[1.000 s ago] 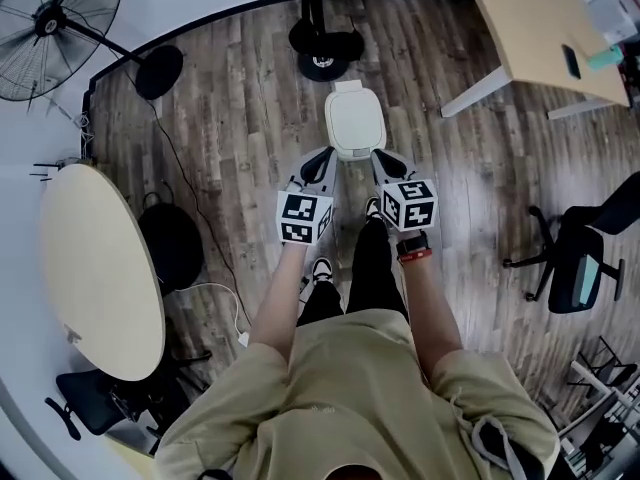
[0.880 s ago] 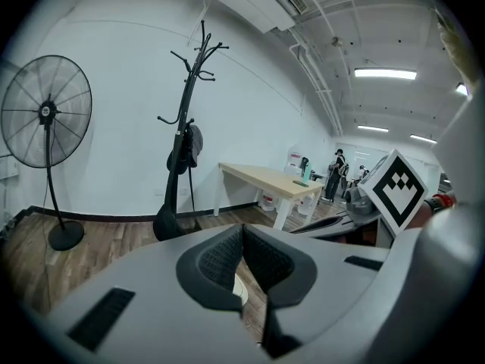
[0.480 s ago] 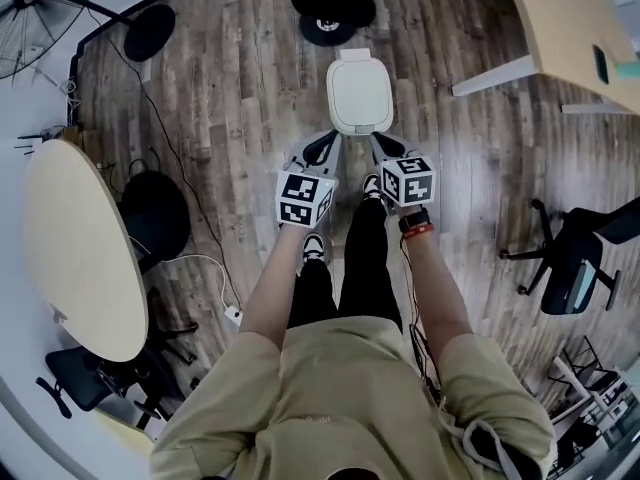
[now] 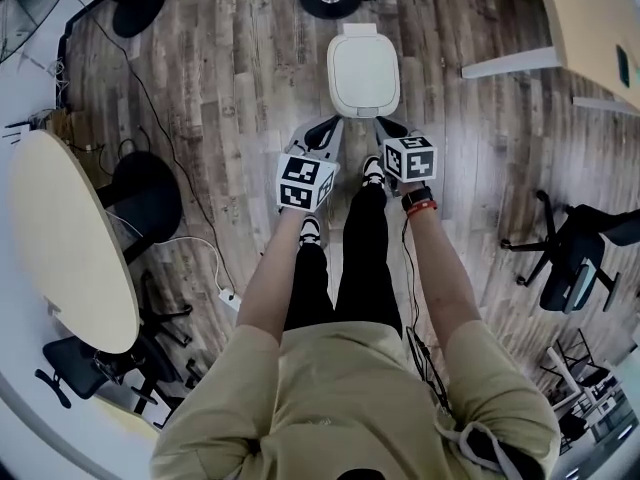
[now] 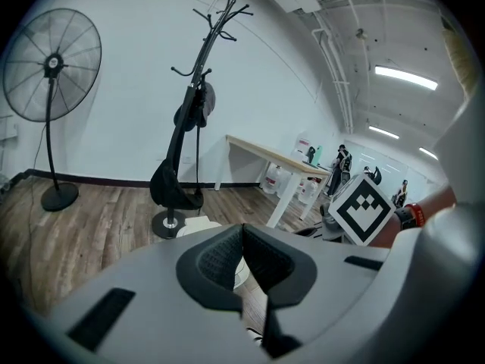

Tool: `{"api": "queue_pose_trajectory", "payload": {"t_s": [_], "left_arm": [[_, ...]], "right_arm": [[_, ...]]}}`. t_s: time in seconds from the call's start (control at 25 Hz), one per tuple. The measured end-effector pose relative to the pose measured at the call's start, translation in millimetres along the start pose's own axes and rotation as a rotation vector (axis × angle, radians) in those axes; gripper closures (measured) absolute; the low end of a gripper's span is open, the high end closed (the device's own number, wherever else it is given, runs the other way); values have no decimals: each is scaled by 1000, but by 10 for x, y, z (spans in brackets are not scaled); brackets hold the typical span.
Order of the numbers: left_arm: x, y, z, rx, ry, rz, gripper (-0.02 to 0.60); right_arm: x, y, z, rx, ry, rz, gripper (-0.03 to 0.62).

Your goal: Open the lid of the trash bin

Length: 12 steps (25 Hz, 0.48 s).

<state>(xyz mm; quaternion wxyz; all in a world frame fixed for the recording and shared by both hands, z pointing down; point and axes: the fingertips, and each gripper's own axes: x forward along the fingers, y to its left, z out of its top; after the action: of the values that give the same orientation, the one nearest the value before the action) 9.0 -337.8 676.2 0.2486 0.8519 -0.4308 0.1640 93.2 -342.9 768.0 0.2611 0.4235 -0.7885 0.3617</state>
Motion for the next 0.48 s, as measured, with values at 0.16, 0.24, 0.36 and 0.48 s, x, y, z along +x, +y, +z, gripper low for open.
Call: {"api": "queue_pose_trajectory", "payload": {"t_s": [0.16, 0.24, 0.36, 0.48], "left_arm": [[208, 107, -244, -35, 23, -5, 557], [295, 130, -357, -36, 37, -12, 557], [434, 157, -516, -43, 48, -16, 557], [561, 202, -683, -49, 60, -21, 557]], "right_arm": [[291, -162, -185, 12, 37, 2, 579], [422, -217, -284, 17, 56, 8, 579], [619, -326, -434, 15, 85, 14, 579], [808, -450, -567, 19, 108, 12, 579]]}}
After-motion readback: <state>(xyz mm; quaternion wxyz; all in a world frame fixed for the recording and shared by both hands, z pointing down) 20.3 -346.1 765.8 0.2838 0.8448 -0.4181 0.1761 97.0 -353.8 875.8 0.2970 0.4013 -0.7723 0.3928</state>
